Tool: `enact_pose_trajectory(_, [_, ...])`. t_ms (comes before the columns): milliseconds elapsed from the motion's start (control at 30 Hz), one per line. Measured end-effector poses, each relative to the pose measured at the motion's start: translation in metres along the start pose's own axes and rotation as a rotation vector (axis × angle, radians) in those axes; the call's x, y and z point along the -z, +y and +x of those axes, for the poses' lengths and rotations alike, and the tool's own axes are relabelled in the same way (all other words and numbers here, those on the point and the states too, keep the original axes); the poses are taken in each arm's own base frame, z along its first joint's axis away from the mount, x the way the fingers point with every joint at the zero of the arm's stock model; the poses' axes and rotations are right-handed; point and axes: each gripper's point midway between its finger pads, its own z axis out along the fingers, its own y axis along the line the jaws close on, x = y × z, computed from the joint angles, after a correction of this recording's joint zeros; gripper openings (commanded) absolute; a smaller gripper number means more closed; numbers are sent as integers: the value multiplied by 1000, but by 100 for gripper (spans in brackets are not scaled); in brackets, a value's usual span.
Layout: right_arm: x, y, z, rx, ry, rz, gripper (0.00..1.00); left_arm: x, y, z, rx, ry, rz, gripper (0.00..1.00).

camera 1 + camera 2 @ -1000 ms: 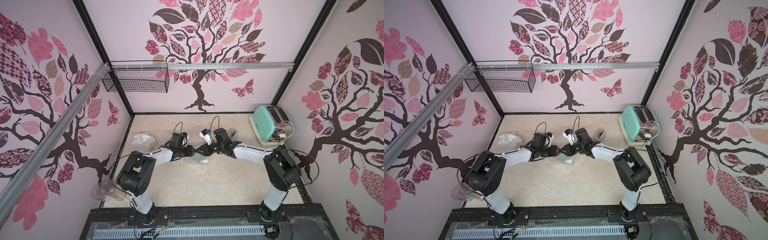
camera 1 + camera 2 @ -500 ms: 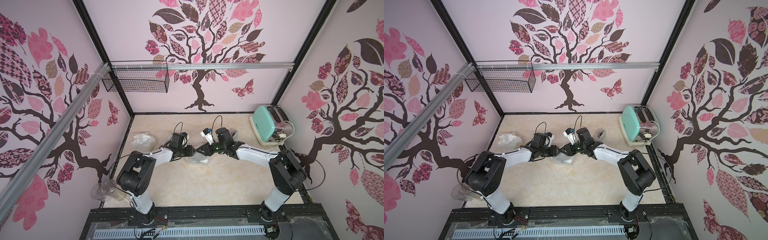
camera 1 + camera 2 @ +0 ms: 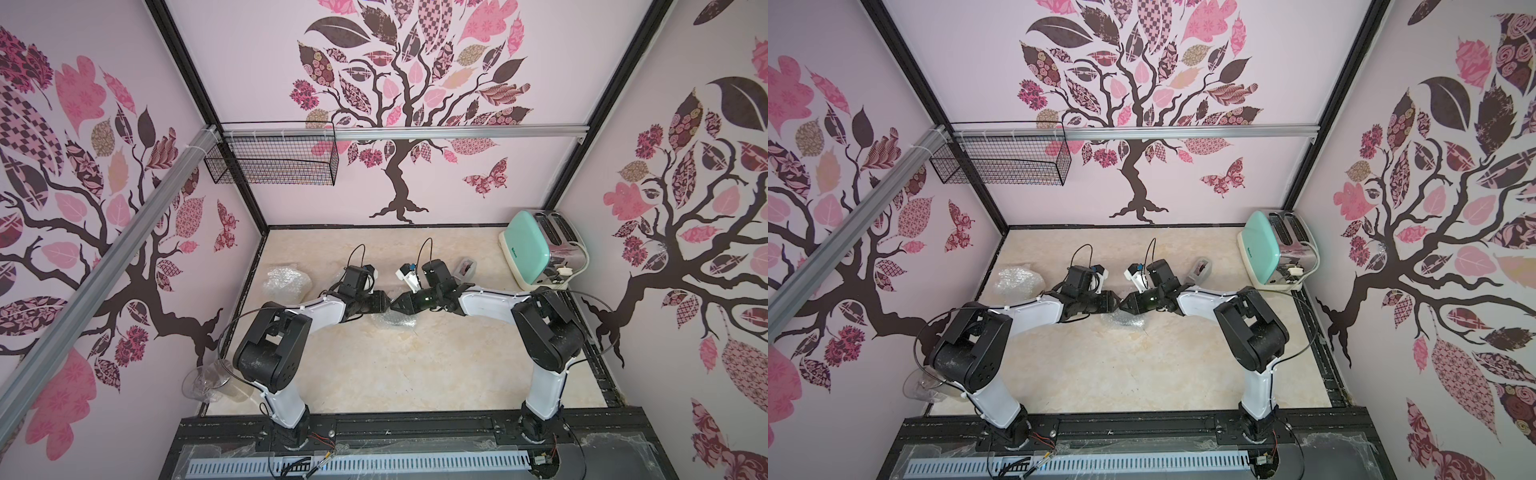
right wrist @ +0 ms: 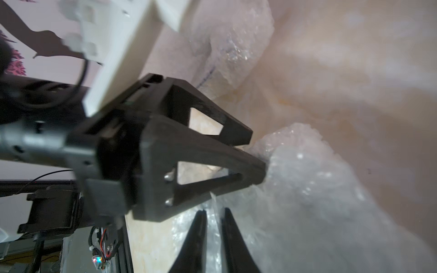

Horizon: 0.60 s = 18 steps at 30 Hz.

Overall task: Wrap bowls in bubble wrap
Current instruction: Stick the tape on the bubble wrap.

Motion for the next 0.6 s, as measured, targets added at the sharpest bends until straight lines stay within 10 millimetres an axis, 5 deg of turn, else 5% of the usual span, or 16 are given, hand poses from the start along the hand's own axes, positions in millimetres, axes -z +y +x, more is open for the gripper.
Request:
enact_pose_trajectory(167, [-13,-21,-3,-39,29,84,10,2,-1,-2,-1,-9,0,45])
enact_pose_trajectory(600, [-17,-29,-7,-51,35,135,10,2,2,-4,7,-16,-13,44])
